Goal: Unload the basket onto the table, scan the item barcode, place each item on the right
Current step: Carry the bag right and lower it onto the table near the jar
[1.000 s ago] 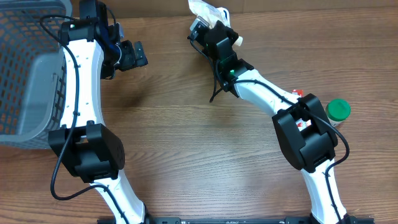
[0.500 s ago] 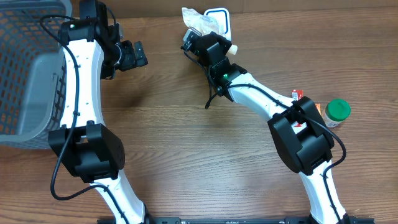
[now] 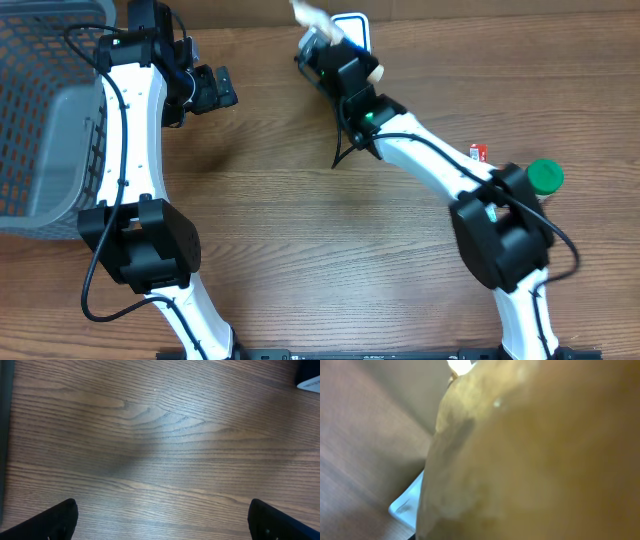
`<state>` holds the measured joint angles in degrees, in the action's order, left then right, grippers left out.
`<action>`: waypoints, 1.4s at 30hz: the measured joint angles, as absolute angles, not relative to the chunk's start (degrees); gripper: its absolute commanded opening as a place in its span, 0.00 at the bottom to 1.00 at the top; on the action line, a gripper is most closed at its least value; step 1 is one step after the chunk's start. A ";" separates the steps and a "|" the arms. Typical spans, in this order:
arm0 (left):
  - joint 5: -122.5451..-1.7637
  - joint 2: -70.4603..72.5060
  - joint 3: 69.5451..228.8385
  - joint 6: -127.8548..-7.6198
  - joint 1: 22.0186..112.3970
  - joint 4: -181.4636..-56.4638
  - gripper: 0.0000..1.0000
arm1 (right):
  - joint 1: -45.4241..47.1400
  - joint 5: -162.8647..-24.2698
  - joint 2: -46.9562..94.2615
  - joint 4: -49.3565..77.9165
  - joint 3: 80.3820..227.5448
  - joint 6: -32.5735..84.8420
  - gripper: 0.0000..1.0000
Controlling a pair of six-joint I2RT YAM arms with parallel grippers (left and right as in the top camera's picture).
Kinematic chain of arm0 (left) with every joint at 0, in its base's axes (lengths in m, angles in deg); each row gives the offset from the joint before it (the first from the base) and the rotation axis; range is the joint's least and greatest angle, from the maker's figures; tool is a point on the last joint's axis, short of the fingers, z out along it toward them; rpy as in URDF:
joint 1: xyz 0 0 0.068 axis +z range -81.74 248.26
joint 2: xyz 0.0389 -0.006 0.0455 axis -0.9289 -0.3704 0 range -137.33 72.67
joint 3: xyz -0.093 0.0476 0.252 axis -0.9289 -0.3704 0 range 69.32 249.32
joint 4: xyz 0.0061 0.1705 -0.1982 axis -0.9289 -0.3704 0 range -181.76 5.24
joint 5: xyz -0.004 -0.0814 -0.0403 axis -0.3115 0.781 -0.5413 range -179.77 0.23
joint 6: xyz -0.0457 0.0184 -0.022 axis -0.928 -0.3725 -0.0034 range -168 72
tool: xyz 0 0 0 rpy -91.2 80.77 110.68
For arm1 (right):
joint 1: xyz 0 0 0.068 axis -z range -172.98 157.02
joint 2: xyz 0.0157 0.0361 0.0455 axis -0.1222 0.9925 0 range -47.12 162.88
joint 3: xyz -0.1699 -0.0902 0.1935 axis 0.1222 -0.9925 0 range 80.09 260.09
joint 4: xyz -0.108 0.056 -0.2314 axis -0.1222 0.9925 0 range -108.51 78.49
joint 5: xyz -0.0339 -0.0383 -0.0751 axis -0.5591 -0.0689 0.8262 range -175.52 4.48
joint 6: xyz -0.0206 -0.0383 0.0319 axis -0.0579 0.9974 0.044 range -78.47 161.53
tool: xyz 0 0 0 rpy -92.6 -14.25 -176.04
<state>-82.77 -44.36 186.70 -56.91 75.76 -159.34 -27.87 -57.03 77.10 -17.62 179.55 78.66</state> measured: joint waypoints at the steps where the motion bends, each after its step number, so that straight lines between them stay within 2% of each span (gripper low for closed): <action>1: -82.77 -44.36 186.70 -56.91 75.76 -159.34 1.00 | -27.83 -57.01 75.07 -16.55 179.55 77.76 0.04; 5: -82.79 -44.36 186.70 -56.89 75.76 -159.34 1.00 | -27.83 -57.14 66.85 -10.89 179.57 74.55 0.04; 9: -82.77 -44.36 186.70 -56.91 75.76 -159.37 1.00 | -27.70 -57.14 59.40 1.20 180.14 70.70 0.04; 15: -82.79 -44.36 186.70 -56.91 75.76 -159.32 1.00 | -26.71 -58.85 56.27 31.10 180.86 61.72 0.06; 20: -82.79 -44.36 186.70 -56.91 75.76 -159.34 1.00 | -25.51 -67.04 56.67 50.40 178.15 56.67 0.07; 26: -82.77 -44.36 186.70 -56.91 75.76 -159.34 1.00 | -23.46 -72.97 56.67 62.46 172.07 54.66 0.07; 33: -82.79 -44.36 186.70 -56.89 75.76 -159.34 1.00 | -19.87 -74.52 56.67 62.92 166.54 53.76 0.13; 37: -82.79 -44.36 186.70 -56.91 75.76 -159.34 1.00 | -17.95 -74.61 56.67 62.38 165.23 53.35 0.41; 39: -82.77 -44.36 186.70 -56.91 75.76 -159.37 1.00 | -17.16 -74.72 56.67 61.85 165.01 52.69 0.97; 40: -82.79 -44.36 186.70 -56.91 75.76 -159.34 1.00 | -16.84 -74.78 56.67 61.65 164.97 51.95 1.00; 42: -82.77 -44.36 186.70 -56.91 75.76 -159.34 1.00 | -16.31 -74.78 56.67 61.65 164.97 51.60 1.00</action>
<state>-82.77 -44.36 186.70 -56.91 75.76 -159.34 -16.31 -74.78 56.67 61.65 164.97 51.60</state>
